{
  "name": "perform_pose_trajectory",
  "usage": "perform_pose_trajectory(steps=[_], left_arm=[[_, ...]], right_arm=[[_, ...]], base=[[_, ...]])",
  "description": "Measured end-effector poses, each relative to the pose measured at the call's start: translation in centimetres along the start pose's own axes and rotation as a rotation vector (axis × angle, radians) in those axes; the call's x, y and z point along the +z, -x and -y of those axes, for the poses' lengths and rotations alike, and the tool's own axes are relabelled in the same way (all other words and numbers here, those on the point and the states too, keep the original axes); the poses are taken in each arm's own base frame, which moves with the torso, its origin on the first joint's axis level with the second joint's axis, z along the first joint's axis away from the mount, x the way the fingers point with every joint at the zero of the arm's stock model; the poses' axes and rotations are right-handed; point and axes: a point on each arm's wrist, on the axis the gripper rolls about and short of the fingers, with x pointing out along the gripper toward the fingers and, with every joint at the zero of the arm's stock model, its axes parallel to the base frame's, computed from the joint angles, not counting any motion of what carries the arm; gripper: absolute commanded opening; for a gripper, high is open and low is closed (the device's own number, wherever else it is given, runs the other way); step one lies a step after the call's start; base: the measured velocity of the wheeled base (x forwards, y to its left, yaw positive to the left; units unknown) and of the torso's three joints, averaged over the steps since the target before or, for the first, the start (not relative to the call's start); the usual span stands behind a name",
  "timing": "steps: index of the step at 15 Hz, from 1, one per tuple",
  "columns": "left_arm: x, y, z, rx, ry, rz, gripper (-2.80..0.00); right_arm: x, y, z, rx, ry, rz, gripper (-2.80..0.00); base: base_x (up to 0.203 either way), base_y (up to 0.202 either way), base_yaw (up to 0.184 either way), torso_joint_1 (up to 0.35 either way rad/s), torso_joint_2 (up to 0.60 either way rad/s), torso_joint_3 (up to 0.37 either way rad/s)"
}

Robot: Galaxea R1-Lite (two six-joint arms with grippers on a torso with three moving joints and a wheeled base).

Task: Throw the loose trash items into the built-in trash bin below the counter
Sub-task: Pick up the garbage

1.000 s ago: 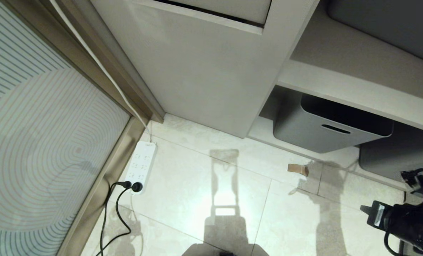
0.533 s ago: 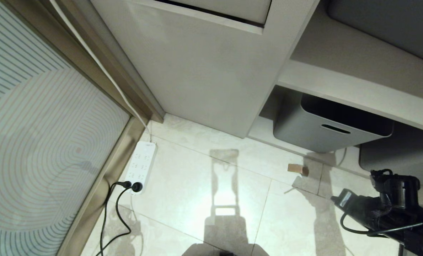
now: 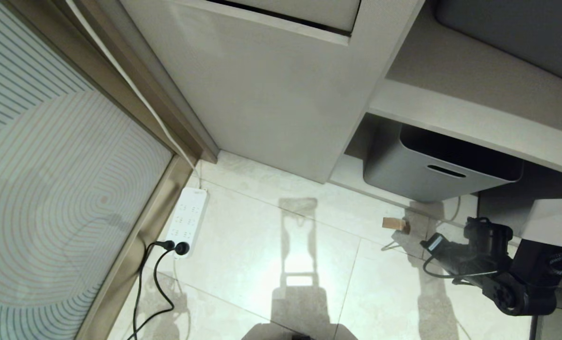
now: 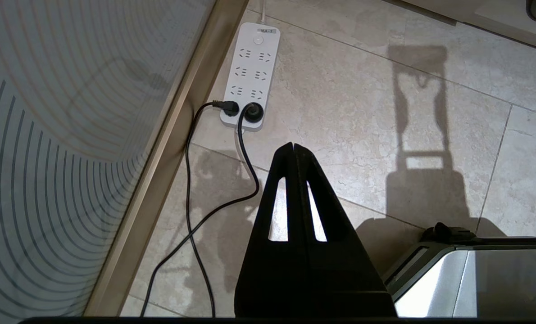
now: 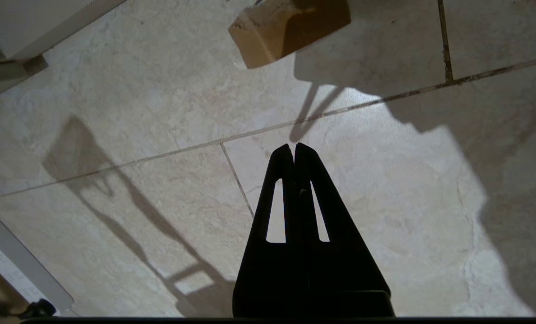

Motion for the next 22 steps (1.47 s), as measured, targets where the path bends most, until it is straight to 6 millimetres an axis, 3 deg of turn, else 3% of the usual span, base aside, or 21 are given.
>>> perform_pose_trajectory(steps=[3, 8, 9, 10, 22], left_arm=[[0.0, 0.0, 0.0, 0.000, 0.000, 0.000, -2.80], [0.0, 0.0, 0.0, 0.000, 0.000, 0.000, -2.80], [0.0, 0.0, 0.0, 0.000, 0.000, 0.000, -2.80], [0.0, 0.0, 0.0, 0.000, 0.000, 0.000, -2.80], [0.0, 0.0, 0.0, 0.000, 0.000, 0.000, -2.80]], right_arm=[[1.2, -2.0, 1.8, 0.029, -0.078, -0.003, -2.80], [2.5, -4.2, 2.9, 0.004, -0.362, -0.032, -2.80], [2.5, -4.3, 3.0, -0.005, -0.374, -0.042, -1.69], [2.5, -4.4, 3.1, -0.006, -0.388, -0.047, 0.00], [4.3, -7.4, 3.0, 0.061, -0.750, -0.169, 0.00]], base=[[0.000, 0.000, 0.000, 0.000, 0.00, 0.000], [0.000, 0.000, 0.000, 0.000, 0.00, 0.000], [0.000, 0.000, 0.000, 0.000, 0.00, 0.000], [0.000, 0.000, 0.000, 0.000, 0.00, 0.000], [0.000, 0.000, 0.000, 0.000, 0.00, 0.000]])
